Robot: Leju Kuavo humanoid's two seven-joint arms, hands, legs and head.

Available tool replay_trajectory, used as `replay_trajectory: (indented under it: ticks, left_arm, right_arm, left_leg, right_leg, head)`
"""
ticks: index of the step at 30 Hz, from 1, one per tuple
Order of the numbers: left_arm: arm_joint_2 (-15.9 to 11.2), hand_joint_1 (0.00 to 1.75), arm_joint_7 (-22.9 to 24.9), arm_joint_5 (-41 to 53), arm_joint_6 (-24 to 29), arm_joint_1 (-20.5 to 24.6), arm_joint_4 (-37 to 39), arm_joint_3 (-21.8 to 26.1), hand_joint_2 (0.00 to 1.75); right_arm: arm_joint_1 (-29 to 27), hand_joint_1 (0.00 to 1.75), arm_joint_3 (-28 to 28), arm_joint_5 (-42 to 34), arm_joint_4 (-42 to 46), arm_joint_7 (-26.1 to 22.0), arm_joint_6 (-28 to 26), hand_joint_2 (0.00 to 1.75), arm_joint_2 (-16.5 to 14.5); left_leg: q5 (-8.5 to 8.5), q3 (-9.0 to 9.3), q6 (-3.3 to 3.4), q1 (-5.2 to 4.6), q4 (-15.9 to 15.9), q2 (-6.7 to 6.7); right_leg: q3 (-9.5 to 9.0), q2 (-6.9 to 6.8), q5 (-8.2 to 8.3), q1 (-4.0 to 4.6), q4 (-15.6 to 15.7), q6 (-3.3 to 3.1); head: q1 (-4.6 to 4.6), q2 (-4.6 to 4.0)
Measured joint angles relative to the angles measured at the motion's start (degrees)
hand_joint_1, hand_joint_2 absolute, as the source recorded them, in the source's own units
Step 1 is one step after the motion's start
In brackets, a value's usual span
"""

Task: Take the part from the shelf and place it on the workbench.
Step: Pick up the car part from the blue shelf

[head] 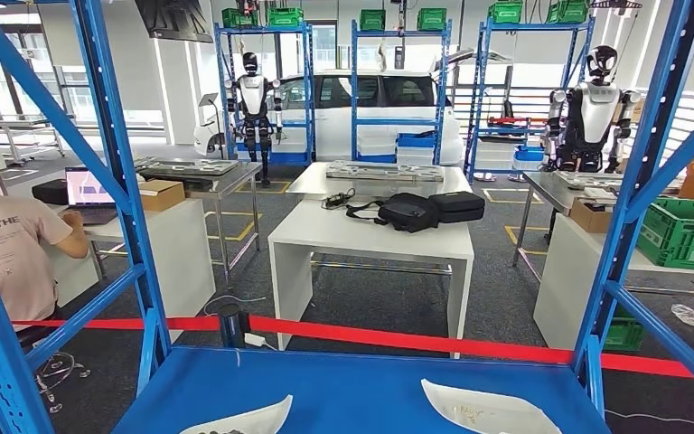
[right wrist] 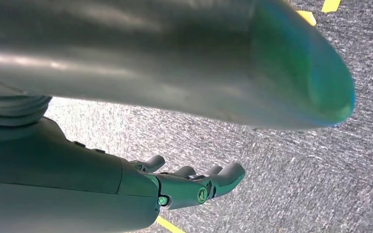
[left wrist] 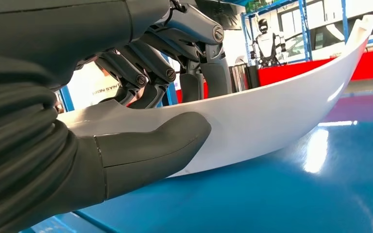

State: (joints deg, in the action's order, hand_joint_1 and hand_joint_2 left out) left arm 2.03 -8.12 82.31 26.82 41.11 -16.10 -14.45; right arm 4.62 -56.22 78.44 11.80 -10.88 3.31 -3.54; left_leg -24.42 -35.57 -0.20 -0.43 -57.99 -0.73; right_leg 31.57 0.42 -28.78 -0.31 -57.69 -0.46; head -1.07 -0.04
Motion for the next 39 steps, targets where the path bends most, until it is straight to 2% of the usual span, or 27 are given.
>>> replay_trajectory:
  ticks: [7, 15, 19, 22, 32, 39]
  left_arm:
    - [2.09, 1.75, -8.66, -5.28, 2.79, 0.51, -1.21, 2.91, 1.75]
    - [4.26, 1.75, -12.46, -6.43, 3.63, 4.11, -2.38, 3.95, 1.75]
    - [5.08, 1.75, -14.33, -7.17, 1.21, 6.39, -3.04, 3.95, 1.75]
    - [5.41, 1.75, -14.91, -7.42, -0.51, 7.85, -3.52, 3.95, 1.75]
    - [5.82, 1.75, -15.38, -7.84, -1.36, 9.59, -4.43, 3.94, 1.75]
    - [6.23, 1.75, -15.2, -9.07, -4.71, 13.36, -5.26, 3.93, 1.75]
  right_arm:
    - [0.04, 0.0, 0.01, 0.0, 0.0, -0.01, -0.15, 0.0, -0.15]
    - [0.26, 0.0, 0.0, -0.02, 0.0, -0.09, -0.23, 0.0, -0.22]
    - [0.43, 0.0, 0.01, -0.02, 0.0, -0.14, -0.14, 0.0, -0.22]
    - [0.5, 0.0, 0.01, -0.01, 0.0, -0.16, -0.04, 0.0, -0.23]
    - [0.62, 0.0, 0.01, -0.02, 0.0, -0.16, 0.02, 0.0, -0.25]
    - [0.82, 0.0, -0.01, -0.47, 0.0, -0.31, -0.07, 0.0, -0.25]
  left_leg:
    - [0.0, 0.0, 0.0, 0.0, -0.01, 0.0]
    - [0.0, 0.0, 0.0, 0.0, -0.01, 0.01]
    - [0.0, 0.0, 0.0, 0.0, -0.01, 0.01]
    - [0.0, 0.0, 0.0, 0.0, -0.01, 0.02]
    - [0.0, 0.0, 0.0, 0.0, -0.01, 0.01]
    - [-0.05, 0.0, 0.07, -0.16, -0.07, 0.0]
  right_leg:
    - [0.0, 0.0, 0.0, -0.01, 0.0, 0.0]
    - [0.0, 0.0, 0.02, 0.0, 0.0, 0.02]
    - [0.0, 0.0, 0.02, 0.0, 0.0, 0.02]
    - [0.0, 0.0, 0.01, 0.0, 0.0, 0.02]
    - [0.01, 0.0, 0.01, 0.0, 0.0, 0.02]
    - [0.0, -0.01, 0.05, -0.23, 0.0, 0.13]
  head:
    - [0.0, 0.0]
    - [0.0, 0.0]
    - [0.0, 0.0]
    - [0.0, 0.0]
    - [0.0, 0.0]
    - [0.0, 0.0]
